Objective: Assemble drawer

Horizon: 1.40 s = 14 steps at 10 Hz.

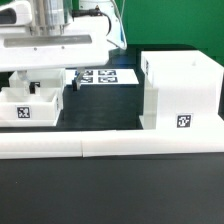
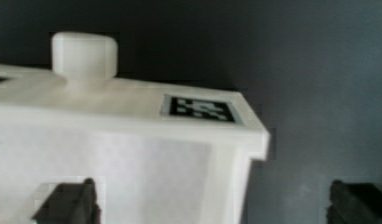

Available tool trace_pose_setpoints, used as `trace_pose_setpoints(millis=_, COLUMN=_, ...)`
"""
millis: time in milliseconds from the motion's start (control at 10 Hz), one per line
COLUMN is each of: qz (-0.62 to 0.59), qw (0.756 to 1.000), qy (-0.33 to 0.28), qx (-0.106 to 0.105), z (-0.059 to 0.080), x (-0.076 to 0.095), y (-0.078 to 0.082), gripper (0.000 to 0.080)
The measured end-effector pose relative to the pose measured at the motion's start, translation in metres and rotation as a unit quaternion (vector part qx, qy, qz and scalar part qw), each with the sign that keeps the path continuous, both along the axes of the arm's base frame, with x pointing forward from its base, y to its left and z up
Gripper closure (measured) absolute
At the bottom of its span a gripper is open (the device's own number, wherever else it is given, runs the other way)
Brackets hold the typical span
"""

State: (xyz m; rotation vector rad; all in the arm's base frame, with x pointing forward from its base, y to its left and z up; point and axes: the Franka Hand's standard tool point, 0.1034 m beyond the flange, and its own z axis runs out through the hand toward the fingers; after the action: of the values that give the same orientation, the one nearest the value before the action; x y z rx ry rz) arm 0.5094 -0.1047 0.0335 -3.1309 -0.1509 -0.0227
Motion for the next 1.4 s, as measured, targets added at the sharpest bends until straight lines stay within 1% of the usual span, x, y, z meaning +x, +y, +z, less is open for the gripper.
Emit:
trace_pose_setpoints(millis=300, qz=0.0, qw=1.0, qy=-0.002, qx=-0.009, z=-0.02, x=-0.003, y=0.004, gripper=0.015)
trace_pose_setpoints(millis=400, qz=0.0, qw=1.0, qy=-0.005, qx=-0.011, z=-0.024, x=-0.003, y=0.008, gripper=0.015)
trace_pose_setpoints(millis=700, qz=0.004, qw=1.0, qy=-0.01, qx=-0.014, z=-0.027, x=-0.001, y=0.011, gripper=0.015)
trace_pose_setpoints(millis=800, qz=0.004, qw=1.0, qy=-0.01, qx=-0.014, z=-0.028, x=-0.001, y=0.012, gripper=0.018)
trace_pose_setpoints(millis=900, qz=0.004, qw=1.0, qy=-0.01, qx=-0.014, z=-0.028, x=-0.001, y=0.011, gripper=0.018)
trace_pose_setpoints(millis=1000, qz=0.004, qw=1.0, qy=-0.01, qx=-0.014, z=-0.028, x=-0.001, y=0.011, gripper=0.0367)
trace_pose_setpoints(millis=1100, qz=0.004, qw=1.0, qy=-0.01, qx=-0.014, z=-0.028, x=-0.001, y=0.011, gripper=0.0367)
trace_pose_setpoints(millis=1200, qz=0.004, qw=1.0, qy=-0.01, qx=-0.014, z=-0.028, x=-0.001, y=0.011, gripper=0.0549)
trace_pose_setpoints(millis=1300, qz=0.004, qw=1.0, qy=-0.01, qx=-0.014, z=-0.028, x=-0.001, y=0.011, gripper=0.0685)
trace_pose_setpoints(millis=1400, qz=0.005, qw=1.0, qy=-0.011, qx=-0.014, z=-0.027, x=-0.001, y=0.011, gripper=0.0685)
